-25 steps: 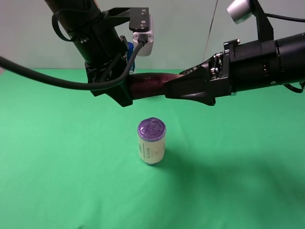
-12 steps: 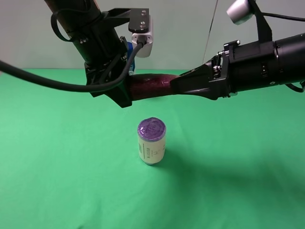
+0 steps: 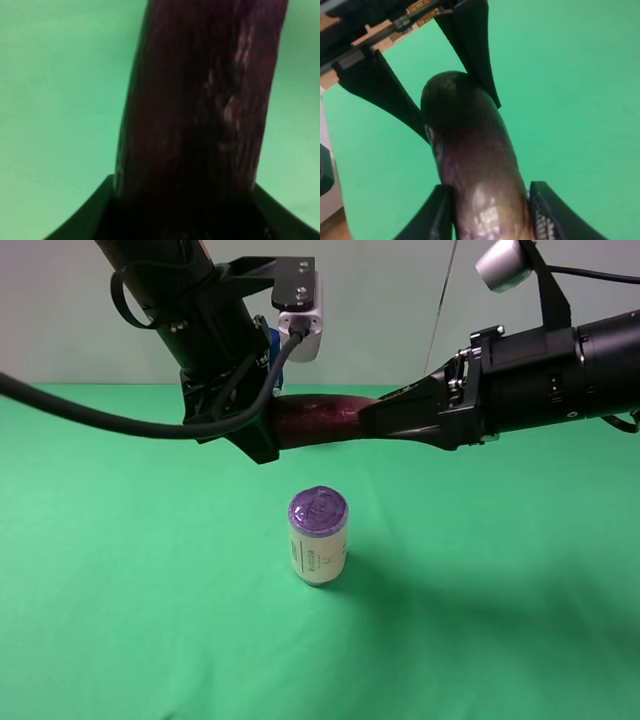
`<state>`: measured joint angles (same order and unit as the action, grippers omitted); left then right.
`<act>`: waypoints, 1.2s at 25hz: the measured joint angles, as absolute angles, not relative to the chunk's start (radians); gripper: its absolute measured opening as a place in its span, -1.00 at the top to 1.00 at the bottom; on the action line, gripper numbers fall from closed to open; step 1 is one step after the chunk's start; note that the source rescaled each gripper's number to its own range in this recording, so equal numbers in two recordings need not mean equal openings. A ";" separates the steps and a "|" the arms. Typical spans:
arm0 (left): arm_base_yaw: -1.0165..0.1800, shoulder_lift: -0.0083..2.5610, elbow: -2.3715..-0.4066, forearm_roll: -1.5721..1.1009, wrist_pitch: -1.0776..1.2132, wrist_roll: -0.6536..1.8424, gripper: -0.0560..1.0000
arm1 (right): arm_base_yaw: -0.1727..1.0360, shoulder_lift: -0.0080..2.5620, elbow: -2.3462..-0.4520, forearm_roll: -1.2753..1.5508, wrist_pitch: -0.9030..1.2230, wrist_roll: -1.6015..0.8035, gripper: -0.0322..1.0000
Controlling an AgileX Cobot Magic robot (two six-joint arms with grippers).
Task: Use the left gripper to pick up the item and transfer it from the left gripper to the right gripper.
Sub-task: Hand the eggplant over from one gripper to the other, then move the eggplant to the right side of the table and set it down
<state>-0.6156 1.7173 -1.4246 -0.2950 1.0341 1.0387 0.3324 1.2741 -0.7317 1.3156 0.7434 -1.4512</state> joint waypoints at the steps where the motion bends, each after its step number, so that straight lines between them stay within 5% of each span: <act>1: -0.616 1.717 -1.425 -0.295 1.023 1.041 0.87 | 0.332 1.274 -0.733 1.314 0.737 -1.451 0.90; 2: -0.616 1.717 -1.425 -0.302 0.996 1.036 0.64 | 0.332 1.274 -0.733 1.312 0.737 -1.451 0.90; 5: -0.616 1.717 -1.425 -0.350 0.915 1.024 -0.50 | 0.332 1.274 -0.733 1.299 0.747 -1.449 0.90; 7: -0.616 1.717 -1.425 -0.361 0.903 1.019 -0.81 | 0.332 1.274 -0.733 1.298 0.751 -1.449 0.90; 13: -0.616 1.717 -1.425 -0.364 0.898 1.018 -0.99 | 0.332 1.274 -0.733 1.297 0.755 -1.448 0.90; 30: -0.616 1.576 -1.425 -0.226 1.013 0.854 -1.00 | 0.332 1.274 -0.732 1.289 0.714 -1.433 0.90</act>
